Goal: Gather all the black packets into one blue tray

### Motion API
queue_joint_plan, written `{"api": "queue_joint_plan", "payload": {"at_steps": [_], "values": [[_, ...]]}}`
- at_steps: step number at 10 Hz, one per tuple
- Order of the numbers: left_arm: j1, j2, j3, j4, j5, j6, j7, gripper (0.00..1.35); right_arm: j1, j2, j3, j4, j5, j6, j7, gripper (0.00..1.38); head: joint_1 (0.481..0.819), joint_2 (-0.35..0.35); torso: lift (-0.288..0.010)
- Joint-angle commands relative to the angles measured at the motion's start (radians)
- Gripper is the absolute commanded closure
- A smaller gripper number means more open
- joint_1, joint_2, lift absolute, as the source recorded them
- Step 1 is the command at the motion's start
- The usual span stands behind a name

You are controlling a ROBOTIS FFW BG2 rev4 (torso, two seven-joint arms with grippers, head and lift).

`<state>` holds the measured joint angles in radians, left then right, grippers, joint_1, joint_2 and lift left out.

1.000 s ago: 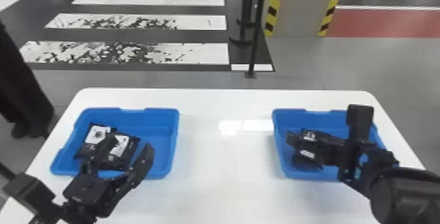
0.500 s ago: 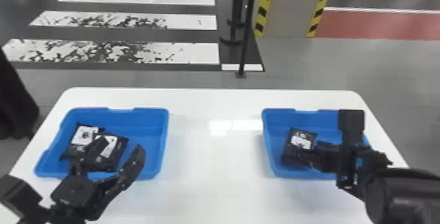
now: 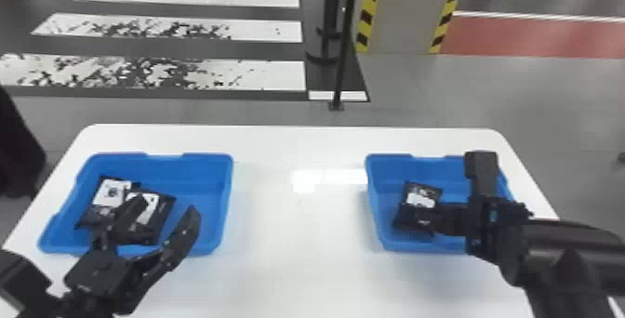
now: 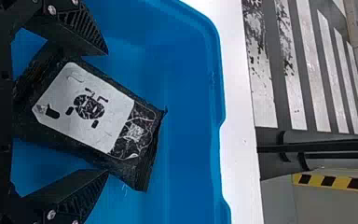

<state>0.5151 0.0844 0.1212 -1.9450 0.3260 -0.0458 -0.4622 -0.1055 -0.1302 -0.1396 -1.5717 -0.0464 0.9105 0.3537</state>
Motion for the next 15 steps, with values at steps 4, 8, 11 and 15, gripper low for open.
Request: {"api": "queue_joint_plan", "payload": {"at_steps": [4,8,11,15], "values": [[0.000,-0.002,-0.002,0.000,0.003,0.009,-0.001,0.18,-0.012,-0.005,0.000,0.029,0.004,0.064,0.008,0.91,0.695,-0.082,-0.110],[0.000,-0.002,-0.006,0.000,0.013,0.011,-0.001,0.18,0.032,-0.006,-0.014,-0.042,0.012,0.037,0.005,1.28,0.695,-0.090,-0.110],[0.000,-0.002,-0.012,0.000,0.025,0.024,-0.001,0.18,0.088,-0.005,-0.032,-0.113,0.020,-0.012,0.001,1.28,0.695,-0.099,-0.110],[-0.039,0.009,-0.057,0.000,0.063,0.058,-0.023,0.17,0.263,0.004,-0.022,-0.523,0.140,-0.032,-0.002,1.28,0.695,-0.133,-0.110]]}}
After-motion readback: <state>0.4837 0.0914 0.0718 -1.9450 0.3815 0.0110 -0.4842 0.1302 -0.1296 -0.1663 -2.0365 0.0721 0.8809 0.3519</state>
